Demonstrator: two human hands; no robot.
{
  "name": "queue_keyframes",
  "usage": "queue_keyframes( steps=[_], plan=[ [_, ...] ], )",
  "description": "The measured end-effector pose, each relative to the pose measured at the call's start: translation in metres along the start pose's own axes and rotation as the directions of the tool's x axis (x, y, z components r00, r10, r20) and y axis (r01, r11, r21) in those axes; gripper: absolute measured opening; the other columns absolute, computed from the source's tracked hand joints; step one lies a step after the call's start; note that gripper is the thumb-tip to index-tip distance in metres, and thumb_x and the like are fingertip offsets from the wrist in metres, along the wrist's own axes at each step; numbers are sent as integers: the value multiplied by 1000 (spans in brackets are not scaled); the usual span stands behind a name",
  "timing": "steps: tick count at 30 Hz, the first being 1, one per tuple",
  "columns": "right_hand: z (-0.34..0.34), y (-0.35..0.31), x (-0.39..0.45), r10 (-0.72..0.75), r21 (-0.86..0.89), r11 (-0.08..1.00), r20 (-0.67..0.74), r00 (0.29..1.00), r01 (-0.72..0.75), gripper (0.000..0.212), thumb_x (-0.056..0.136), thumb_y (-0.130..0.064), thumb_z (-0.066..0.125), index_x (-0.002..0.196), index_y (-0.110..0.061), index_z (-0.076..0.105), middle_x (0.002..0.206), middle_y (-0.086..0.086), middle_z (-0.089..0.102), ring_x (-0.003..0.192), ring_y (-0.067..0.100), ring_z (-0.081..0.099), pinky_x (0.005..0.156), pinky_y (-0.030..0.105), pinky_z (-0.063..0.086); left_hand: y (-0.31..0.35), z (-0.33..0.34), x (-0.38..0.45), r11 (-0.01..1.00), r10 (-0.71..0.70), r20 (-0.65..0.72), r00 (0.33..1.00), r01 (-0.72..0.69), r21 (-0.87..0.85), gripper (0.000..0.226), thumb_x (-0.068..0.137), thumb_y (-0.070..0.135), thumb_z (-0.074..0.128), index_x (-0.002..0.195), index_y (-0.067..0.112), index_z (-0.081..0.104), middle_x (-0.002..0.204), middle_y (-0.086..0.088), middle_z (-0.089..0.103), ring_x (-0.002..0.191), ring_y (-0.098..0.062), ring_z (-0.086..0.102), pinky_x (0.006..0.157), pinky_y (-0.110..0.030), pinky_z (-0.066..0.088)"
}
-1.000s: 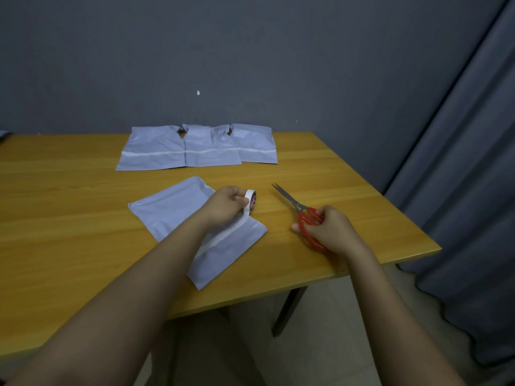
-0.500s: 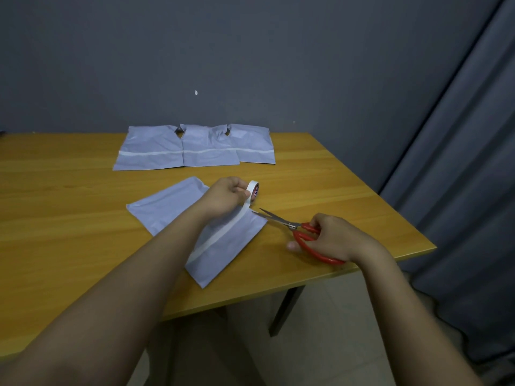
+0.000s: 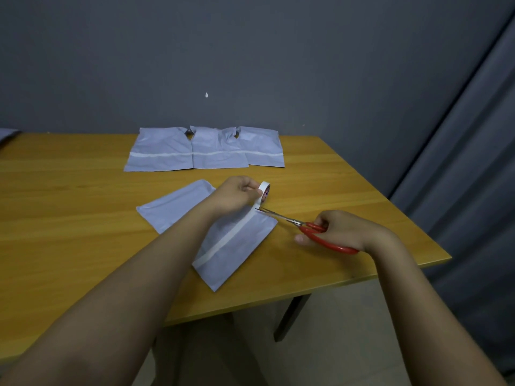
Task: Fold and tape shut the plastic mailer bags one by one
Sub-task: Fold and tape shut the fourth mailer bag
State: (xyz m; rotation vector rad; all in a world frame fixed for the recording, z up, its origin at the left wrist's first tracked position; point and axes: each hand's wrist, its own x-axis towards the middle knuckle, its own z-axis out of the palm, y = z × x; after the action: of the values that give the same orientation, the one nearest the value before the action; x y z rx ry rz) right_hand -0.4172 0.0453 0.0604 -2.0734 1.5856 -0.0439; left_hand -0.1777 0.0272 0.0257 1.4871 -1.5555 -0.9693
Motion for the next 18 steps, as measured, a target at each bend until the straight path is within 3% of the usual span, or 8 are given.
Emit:
queue_keyframes(
  steps=[3, 9, 15, 18],
  plan=[
    [2, -4, 6, 0, 10, 1000, 24, 1000, 0, 68, 63, -73, 66, 97, -14, 61, 87, -2, 63, 76, 13, 57, 66, 27, 40, 1, -2, 0, 1000, 0, 17, 1000, 1, -25, 11, 92, 17, 58, 98, 12, 66, 103, -9, 70, 92, -16, 62, 88, -28, 45],
    [6, -12, 20, -21, 61, 998, 66, 998, 17, 63, 68, -70, 66, 98, -14, 61, 86, -3, 61, 75, 11, 55, 66, 25, 40, 5, -5, 0, 998, 8, 74, 997, -4, -65, 10, 92, 15, 59, 98, 14, 68, 98, -1, 72, 93, -12, 64, 89, -24, 46],
    [10, -14, 35, -39, 132, 991, 97, 995, 26, 55, 68, -70, 66, 84, -19, 55, 77, -4, 54, 69, 11, 49, 64, 26, 37, 1, -6, 9, 998, -8, 58, 998, 11, -59, 8, 91, 19, 62, 96, 17, 68, 99, -3, 72, 96, -17, 64, 91, -29, 45],
    [13, -12, 40, -38, 151, 988, 105, 994, 22, 56, 66, -72, 66, 83, -19, 55, 77, -4, 55, 68, 11, 50, 66, 27, 38, 0, -6, 10, 998, -18, 51, 999, 21, -58, 11, 91, 19, 62, 99, 15, 68, 97, -2, 71, 90, -12, 62, 84, -23, 44]
  ],
)
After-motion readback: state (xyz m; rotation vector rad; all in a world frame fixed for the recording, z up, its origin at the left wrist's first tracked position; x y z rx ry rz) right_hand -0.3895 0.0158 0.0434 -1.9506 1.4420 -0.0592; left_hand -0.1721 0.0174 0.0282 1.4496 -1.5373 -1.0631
